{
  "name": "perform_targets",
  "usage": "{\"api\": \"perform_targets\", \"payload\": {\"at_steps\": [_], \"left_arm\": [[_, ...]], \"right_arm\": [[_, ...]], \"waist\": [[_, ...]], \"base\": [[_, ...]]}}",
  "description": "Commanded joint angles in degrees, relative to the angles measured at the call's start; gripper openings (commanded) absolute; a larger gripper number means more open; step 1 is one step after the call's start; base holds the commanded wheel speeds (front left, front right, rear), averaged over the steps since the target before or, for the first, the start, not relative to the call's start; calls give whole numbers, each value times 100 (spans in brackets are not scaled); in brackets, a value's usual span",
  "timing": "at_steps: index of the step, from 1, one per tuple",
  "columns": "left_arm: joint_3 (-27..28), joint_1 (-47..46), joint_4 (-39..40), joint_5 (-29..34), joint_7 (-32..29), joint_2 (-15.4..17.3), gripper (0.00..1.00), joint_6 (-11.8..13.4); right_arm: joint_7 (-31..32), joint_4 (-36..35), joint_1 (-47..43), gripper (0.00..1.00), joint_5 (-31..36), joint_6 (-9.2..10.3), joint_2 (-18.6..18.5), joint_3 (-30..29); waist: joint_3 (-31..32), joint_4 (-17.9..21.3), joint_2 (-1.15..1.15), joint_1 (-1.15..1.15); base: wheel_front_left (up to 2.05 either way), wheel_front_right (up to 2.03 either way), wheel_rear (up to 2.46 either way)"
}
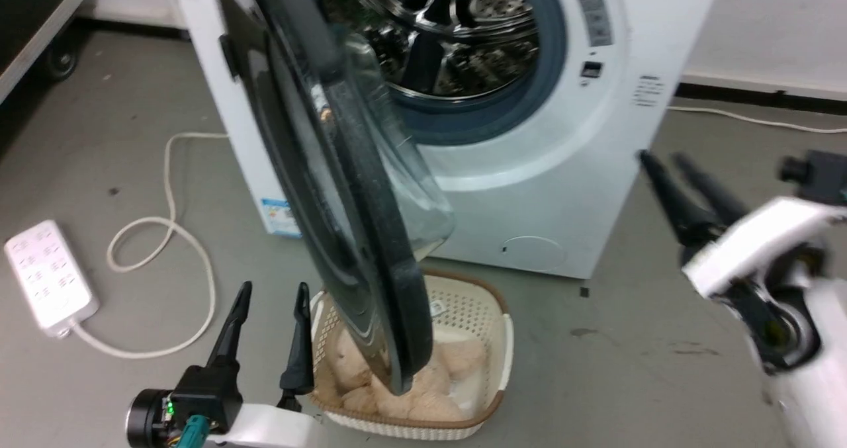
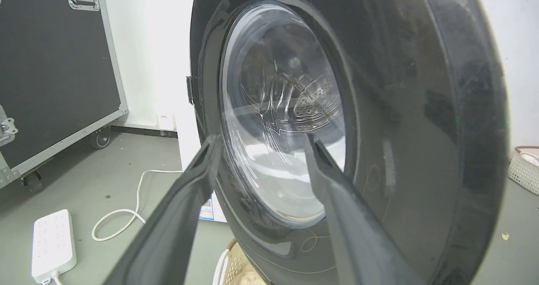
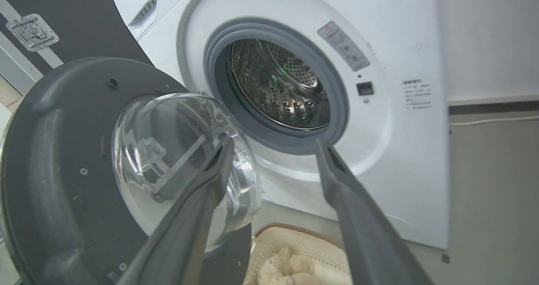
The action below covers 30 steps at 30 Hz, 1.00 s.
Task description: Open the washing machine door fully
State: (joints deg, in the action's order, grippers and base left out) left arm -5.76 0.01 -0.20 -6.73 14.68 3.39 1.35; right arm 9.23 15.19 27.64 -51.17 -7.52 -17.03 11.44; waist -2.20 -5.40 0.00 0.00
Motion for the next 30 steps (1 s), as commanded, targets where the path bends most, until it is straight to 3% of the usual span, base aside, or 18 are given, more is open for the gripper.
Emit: {"api": "perform_targets", "payload": {"at_steps": [1,6,9,17,24,30], "left_arm": [[31,63,1,-16,32,35,100,6],[100,145,-73,-259,31,46,100,-111],[136,154,-66,-263,31,111,100,-108],[166,215,-42,-326,31,150,100,-91],[116,222,-52,-325,31,164,100,-90],[99,256,-23,-332,31,140,100,-67]], "right_arm": [[-137,-74,-172,100,171,3,-85,0],[-1243,-587,-817,100,1818,3,-320,-320],[-1624,-891,-1275,100,2500,3,158,-940],[-1937,-1990,-2520,100,4354,3,1087,-1408],[-1982,-2146,-3171,100,4675,3,1399,-1649],[-2108,-1982,-3246,100,4334,3,1413,-1624]], "waist": [[97,129,0,0],[190,320,0,0],[214,389,0,0],[205,434,0,0],[200,443,0,0],[189,485,0,0]], "base": [[0,0,0],[0,0,0],[0,0,0],[0,0,0],[0,0,0],[0,0,0]]}}
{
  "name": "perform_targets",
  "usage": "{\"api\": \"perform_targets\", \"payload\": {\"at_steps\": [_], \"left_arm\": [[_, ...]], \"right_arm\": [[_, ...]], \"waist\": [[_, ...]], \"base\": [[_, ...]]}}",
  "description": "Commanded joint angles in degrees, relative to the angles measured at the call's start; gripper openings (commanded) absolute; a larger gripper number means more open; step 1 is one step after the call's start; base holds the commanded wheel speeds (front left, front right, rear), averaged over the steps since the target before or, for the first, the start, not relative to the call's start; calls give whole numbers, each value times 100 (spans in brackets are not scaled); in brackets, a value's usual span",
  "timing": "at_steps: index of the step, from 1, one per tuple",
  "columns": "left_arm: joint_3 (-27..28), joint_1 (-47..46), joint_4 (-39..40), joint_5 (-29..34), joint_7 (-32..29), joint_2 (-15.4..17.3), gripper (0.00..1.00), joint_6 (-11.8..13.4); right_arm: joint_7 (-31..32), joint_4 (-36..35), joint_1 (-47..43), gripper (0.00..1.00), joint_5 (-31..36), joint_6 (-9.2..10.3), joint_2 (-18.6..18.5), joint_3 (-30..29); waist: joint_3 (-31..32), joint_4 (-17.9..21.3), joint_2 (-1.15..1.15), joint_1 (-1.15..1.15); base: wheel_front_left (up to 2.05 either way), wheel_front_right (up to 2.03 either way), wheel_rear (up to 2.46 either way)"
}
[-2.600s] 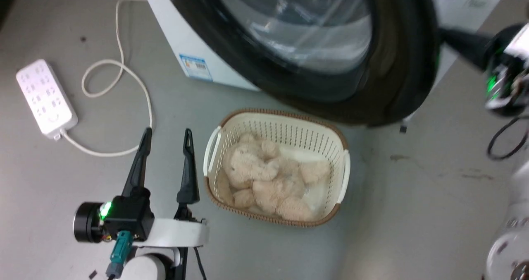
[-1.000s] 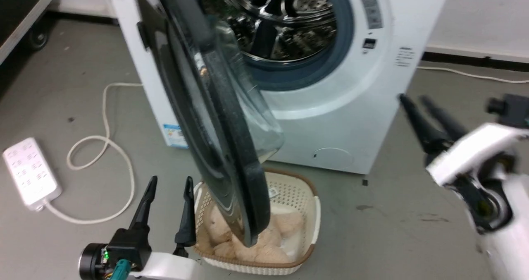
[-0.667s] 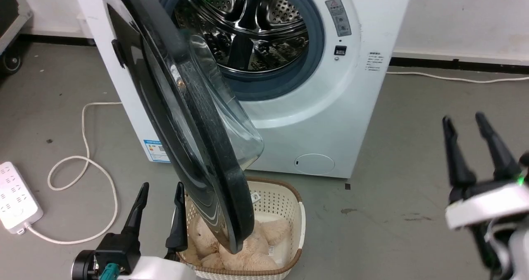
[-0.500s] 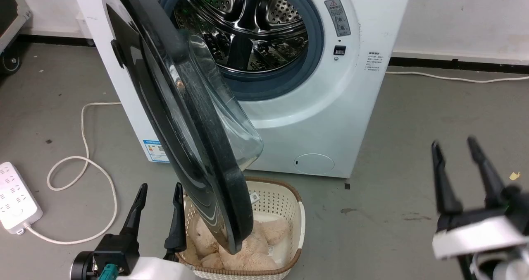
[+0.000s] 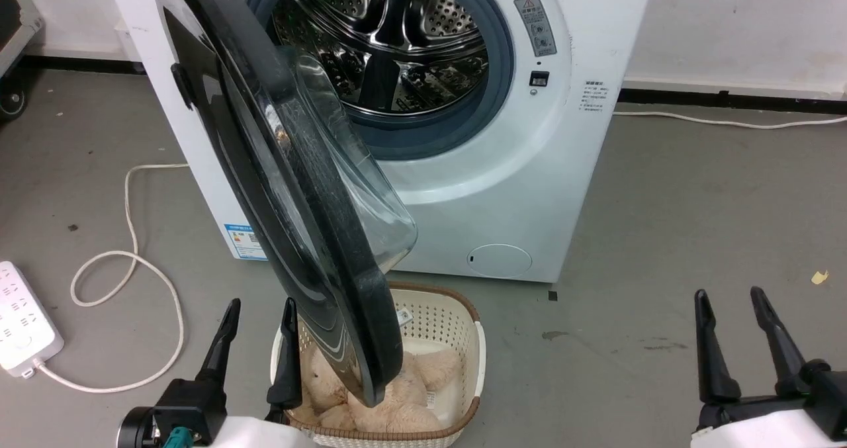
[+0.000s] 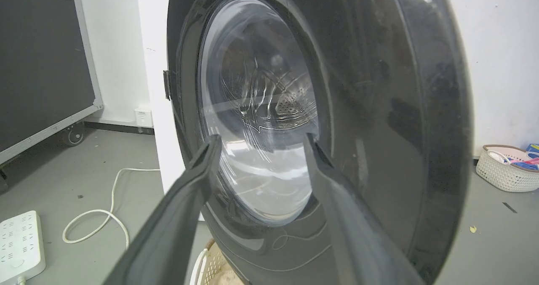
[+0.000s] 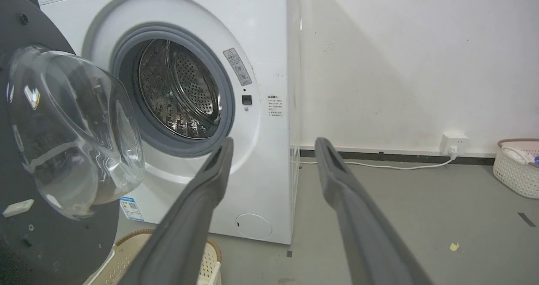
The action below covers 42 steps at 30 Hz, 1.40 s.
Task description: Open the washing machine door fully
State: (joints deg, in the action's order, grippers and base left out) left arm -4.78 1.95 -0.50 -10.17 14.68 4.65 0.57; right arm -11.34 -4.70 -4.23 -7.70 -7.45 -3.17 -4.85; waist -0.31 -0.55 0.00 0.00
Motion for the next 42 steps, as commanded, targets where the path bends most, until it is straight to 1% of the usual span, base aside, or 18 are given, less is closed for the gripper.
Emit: {"api": "perform_targets", "payload": {"at_steps": [1,5,7,10,13,17,19,22,25,27,30,34,37,40,42], "left_arm": [[-7,58,0,22,31,14,100,10],[-13,30,-6,45,31,11,100,22],[-16,12,10,76,31,21,0,28],[-3,-15,185,215,31,56,0,64],[153,-58,520,84,31,-11,0,121],[533,-278,1235,-227,31,-101,0,240],[813,-491,1692,-660,31,-148,0,363],[990,-840,2304,-716,31,-164,0,452],[907,-1152,2699,-614,31,-168,0,481],[726,-1330,2834,-461,5,-168,0,503],[316,-1586,3030,-259,-213,-169,0,516],[-588,-1723,3076,-58,-627,-173,0,449],[-1347,-1541,2739,14,-799,-175,0,442],[-1999,-1252,2158,-119,-879,-176,0,518],[-2289,-1035,1640,-130,-957,-176,0,623]], "right_arm": [[-57,30,-59,100,-17,-3,27,42],[-72,74,-38,100,-42,-3,28,84],[-77,91,-13,100,-105,-3,28,45],[-83,120,8,100,-178,-3,28,5],[-80,145,24,100,-196,-3,28,10],[-80,160,39,100,-220,-3,29,28],[-79,163,42,100,-231,-3,29,42],[-78,175,50,100,-240,-3,29,60],[-81,193,50,100,-257,-3,29,58],[-83,205,47,100,-269,-3,29,63],[-84,227,52,100,-283,-3,29,98],[-102,251,67,100,-323,-3,29,115],[-123,273,102,100,-334,-3,29,161],[-152,295,143,100,-328,-3,29,196],[-168,315,159,100,-324,-3,29,202]], "waist": [[-1,2,0,0],[-7,-1,0,0],[-6,-8,0,0],[4,-19,0,0],[8,-32,0,0],[29,-48,0,0],[37,-50,0,0],[52,-46,0,0],[75,-43,0,0],[88,-40,0,0],[98,-19,0,0],[86,7,0,0],[55,63,0,0],[18,122,0,0],[-12,156,0,0]], "base": [[0,0,0],[0,0,0],[0,0,0],[0,0,0],[0,0,0],[0,0,0],[0,0,0],[0,0,0],[0,0,0],[0,0,0],[0,0,0],[0,0,0],[0,0,0],[0,0,0],[0,0,0]]}}
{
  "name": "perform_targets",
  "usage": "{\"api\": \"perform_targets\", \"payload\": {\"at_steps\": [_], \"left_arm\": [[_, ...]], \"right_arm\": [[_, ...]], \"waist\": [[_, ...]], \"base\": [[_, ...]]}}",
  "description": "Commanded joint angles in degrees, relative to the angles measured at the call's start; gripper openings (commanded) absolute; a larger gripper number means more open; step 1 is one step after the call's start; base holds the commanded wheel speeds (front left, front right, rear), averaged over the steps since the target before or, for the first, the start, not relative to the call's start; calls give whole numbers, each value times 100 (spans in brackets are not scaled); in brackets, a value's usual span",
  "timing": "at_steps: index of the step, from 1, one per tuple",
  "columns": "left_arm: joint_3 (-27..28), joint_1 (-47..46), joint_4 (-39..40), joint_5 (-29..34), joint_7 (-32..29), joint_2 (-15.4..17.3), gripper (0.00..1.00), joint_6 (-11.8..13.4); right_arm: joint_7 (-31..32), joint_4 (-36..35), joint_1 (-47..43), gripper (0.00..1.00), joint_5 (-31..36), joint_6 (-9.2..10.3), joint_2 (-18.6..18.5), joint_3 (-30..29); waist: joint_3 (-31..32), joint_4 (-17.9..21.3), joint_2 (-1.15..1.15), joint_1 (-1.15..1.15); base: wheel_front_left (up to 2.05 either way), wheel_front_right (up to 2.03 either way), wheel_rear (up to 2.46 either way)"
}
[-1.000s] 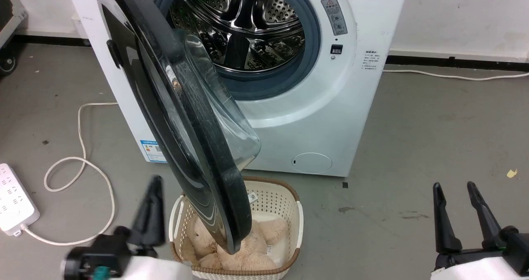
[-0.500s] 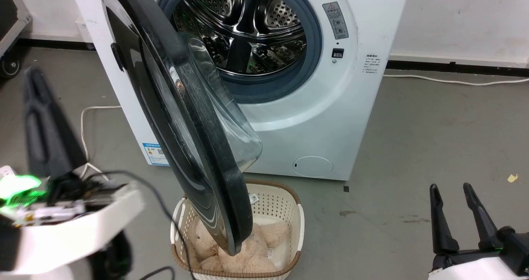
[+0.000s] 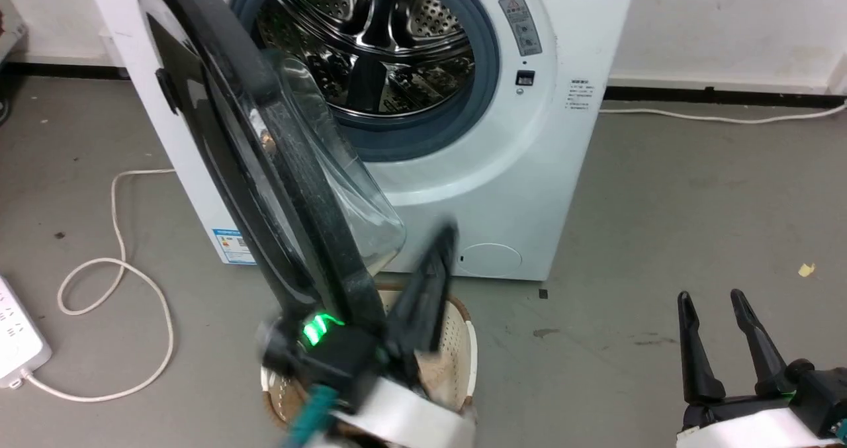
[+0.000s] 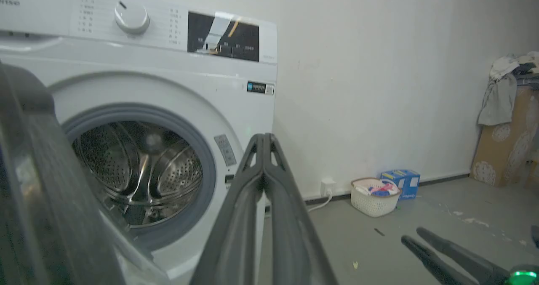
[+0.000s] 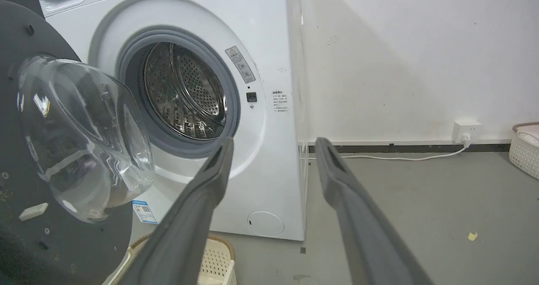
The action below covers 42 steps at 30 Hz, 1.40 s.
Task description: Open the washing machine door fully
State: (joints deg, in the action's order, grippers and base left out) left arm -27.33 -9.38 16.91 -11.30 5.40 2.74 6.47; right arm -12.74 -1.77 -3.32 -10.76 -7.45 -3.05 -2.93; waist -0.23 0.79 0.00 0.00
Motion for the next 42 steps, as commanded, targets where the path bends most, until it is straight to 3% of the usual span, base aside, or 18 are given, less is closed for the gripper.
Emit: {"api": "perform_targets", "payload": {"at_steps": [1,5,12,19,32,42], "left_arm": [[-132,191,-352,-73,-42,15,0,83],[-256,331,-1214,-232,106,15,0,194],[35,108,-2395,-452,469,21,0,264],[279,234,-2810,-602,784,130,0,250],[530,763,-2551,-766,920,285,0,332],[1224,611,-2309,-940,807,913,0,467]], "right_arm": [[-35,33,78,100,-15,-3,17,17],[-47,94,109,100,-46,-3,17,53],[-63,153,158,100,-51,-3,17,136],[-42,154,155,100,-17,-3,17,175],[25,152,-244,100,-55,-3,17,28],[126,35,-116,100,-1,-3,17,149]], "waist": [[-40,42,0,0],[-119,113,0,0],[-295,170,0,0],[-275,12,0,0],[122,-1328,0,0],[-245,-1996,0,0]], "base": [[0,0,0],[0,0,0],[0,0,0],[0,0,0],[0,0,0],[0,0,0]]}}
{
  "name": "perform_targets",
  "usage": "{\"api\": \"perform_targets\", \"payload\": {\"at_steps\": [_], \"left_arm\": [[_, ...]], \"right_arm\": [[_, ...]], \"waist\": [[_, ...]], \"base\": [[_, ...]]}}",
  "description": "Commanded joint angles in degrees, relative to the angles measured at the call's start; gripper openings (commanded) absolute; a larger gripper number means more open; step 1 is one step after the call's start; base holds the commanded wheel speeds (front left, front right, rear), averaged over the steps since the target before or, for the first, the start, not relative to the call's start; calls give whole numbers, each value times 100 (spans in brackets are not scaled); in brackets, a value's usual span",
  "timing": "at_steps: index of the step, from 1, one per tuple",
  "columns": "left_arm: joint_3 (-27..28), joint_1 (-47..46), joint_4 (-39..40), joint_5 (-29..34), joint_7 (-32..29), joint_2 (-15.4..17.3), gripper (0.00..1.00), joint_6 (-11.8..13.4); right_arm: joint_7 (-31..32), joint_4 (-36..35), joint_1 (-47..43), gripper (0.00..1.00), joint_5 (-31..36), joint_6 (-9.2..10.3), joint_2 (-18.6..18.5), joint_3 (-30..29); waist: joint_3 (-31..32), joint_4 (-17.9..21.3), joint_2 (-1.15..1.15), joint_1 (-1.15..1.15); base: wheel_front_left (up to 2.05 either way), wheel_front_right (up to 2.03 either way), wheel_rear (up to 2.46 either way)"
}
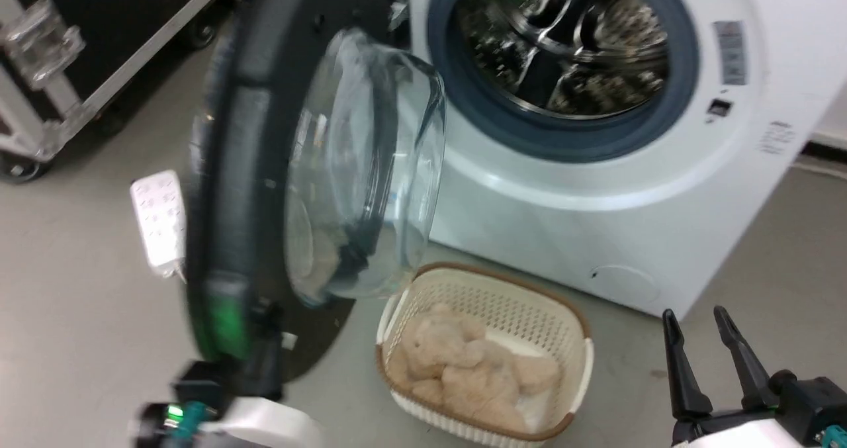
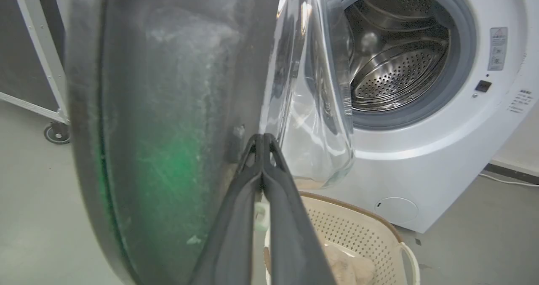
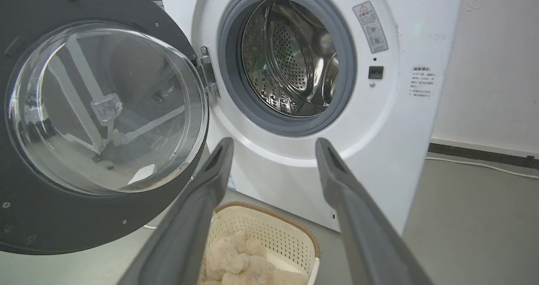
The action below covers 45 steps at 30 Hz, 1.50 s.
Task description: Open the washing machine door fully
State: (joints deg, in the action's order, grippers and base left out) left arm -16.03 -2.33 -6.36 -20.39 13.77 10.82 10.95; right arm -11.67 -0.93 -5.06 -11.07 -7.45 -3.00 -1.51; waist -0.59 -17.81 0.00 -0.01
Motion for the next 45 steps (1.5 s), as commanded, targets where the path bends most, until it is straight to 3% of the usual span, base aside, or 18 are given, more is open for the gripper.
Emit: {"api": "perform_targets", "payload": {"at_steps": [1,9,15,25,33,45], "left_arm": [[182,-146,24,-59,-71,193,0,20],[848,-662,-150,-401,-404,776,0,-34],[1550,-1369,-850,-787,-473,1421,0,-211],[2059,-2159,-2056,-1041,-142,1812,0,-321],[1967,-2155,-2118,-829,81,1703,0,-458],[1601,-1065,-37,-33,121,831,0,-409]], "right_arm": [[33,-75,93,100,49,-3,13,19],[186,-225,332,100,228,-3,13,82],[311,-325,601,100,394,-3,13,129],[348,-293,807,100,448,-3,13,119],[255,-259,806,100,455,-3,13,21],[-17,-241,618,100,444,-3,13,-195]], "waist": [[-287,-157,0,1],[-955,-165,0,1],[-1503,-1,0,1],[-1771,124,0,1],[-1500,116,0,1],[-482,444,0,1]], "base": [[0,0,0],[0,0,0],[0,0,0],[0,0,0],[0,0,0],[0,0,0]]}}
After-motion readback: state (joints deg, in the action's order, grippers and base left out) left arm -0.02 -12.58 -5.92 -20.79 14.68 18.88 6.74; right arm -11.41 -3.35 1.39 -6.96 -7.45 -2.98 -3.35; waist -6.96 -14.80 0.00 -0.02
